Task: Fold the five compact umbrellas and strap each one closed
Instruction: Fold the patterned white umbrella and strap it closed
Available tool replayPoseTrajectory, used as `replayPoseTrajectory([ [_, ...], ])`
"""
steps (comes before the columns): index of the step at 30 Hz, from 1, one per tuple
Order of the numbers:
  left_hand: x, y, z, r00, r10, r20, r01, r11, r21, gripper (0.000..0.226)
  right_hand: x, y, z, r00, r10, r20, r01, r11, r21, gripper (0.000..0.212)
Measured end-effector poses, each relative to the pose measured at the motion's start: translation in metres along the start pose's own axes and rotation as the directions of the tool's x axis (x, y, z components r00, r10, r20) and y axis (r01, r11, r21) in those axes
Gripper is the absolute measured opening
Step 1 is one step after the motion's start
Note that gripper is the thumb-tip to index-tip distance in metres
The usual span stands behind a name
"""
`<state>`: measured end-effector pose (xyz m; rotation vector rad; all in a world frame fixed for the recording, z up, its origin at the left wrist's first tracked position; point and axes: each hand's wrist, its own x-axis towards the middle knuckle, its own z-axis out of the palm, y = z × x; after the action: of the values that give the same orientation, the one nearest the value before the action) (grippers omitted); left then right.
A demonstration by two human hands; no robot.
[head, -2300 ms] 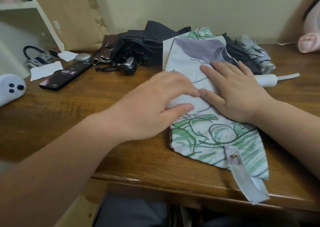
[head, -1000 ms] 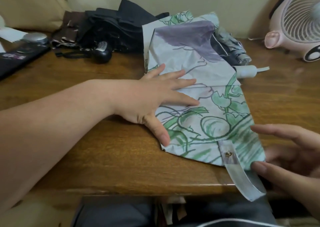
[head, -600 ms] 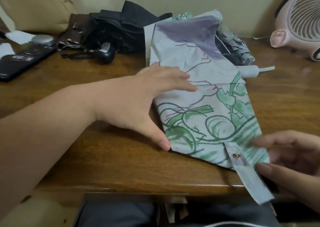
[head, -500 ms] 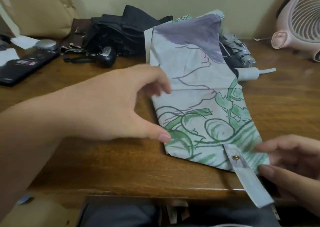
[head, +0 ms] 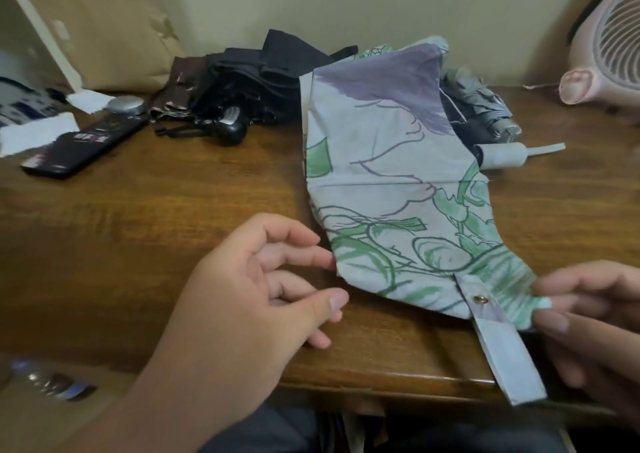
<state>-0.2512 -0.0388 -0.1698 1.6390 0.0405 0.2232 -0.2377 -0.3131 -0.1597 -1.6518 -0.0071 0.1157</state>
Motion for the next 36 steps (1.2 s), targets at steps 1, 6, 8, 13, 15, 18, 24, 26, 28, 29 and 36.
replayPoseTrajectory([
  [1,0.0,0.001,0.001,1.0,0.012,-0.003,-0.012,1.0,-0.018,0.046,-0.001,0.004,0.004,1.0,0.002,-0.008,-0.001,1.0,0.031,0.08],
  [6,0.008,0.009,0.001,0.998,0.022,0.054,-0.019,0.998,-0.056,0.05,0.002,0.0,0.01,0.997,-0.057,-0.054,0.065,0.984,0.168,0.038],
  [8,0.01,0.009,0.001,0.997,0.018,0.074,-0.012,0.997,-0.08,0.048,-0.001,-0.006,0.013,0.996,-0.061,-0.057,0.072,0.976,0.205,0.035],
  [13,0.012,0.005,0.0,0.99,0.012,0.142,0.003,0.995,-0.103,0.04,-0.012,-0.006,0.008,0.998,-0.041,-0.054,0.051,0.979,0.196,0.082],
  [15,0.013,0.005,-0.004,0.984,0.013,0.175,0.005,0.995,-0.1,0.039,-0.013,-0.003,0.006,0.998,-0.02,-0.066,0.03,0.988,0.155,0.069],
  [18,0.014,0.005,-0.009,0.969,0.026,0.244,-0.009,0.997,-0.074,0.024,-0.014,0.0,0.005,0.997,-0.007,-0.083,0.019,0.988,0.154,0.046],
  [24,0.011,-0.002,-0.009,0.939,0.084,0.335,-0.148,0.974,0.171,0.036,-0.015,0.003,0.005,0.998,-0.035,-0.046,0.041,0.991,0.129,0.035],
  [26,0.008,-0.005,-0.008,0.943,0.151,0.295,-0.237,0.929,0.283,0.039,-0.014,0.007,0.005,0.999,-0.045,-0.029,0.048,0.993,0.11,0.041],
  [28,0.006,-0.006,-0.006,0.932,0.232,0.278,-0.33,0.861,0.388,0.035,-0.015,0.007,0.006,0.998,-0.055,-0.03,0.058,0.992,0.11,0.043],
  [29,0.005,-0.007,-0.006,0.924,0.264,0.277,-0.364,0.829,0.424,0.034,-0.015,0.007,0.007,0.998,-0.055,-0.042,0.06,0.99,0.126,0.035],
  [36,0.003,-0.008,-0.014,0.861,0.38,0.338,-0.508,0.64,0.576,0.014,-0.021,0.005,0.011,0.991,-0.105,-0.081,0.104,0.994,-0.01,0.036],
])
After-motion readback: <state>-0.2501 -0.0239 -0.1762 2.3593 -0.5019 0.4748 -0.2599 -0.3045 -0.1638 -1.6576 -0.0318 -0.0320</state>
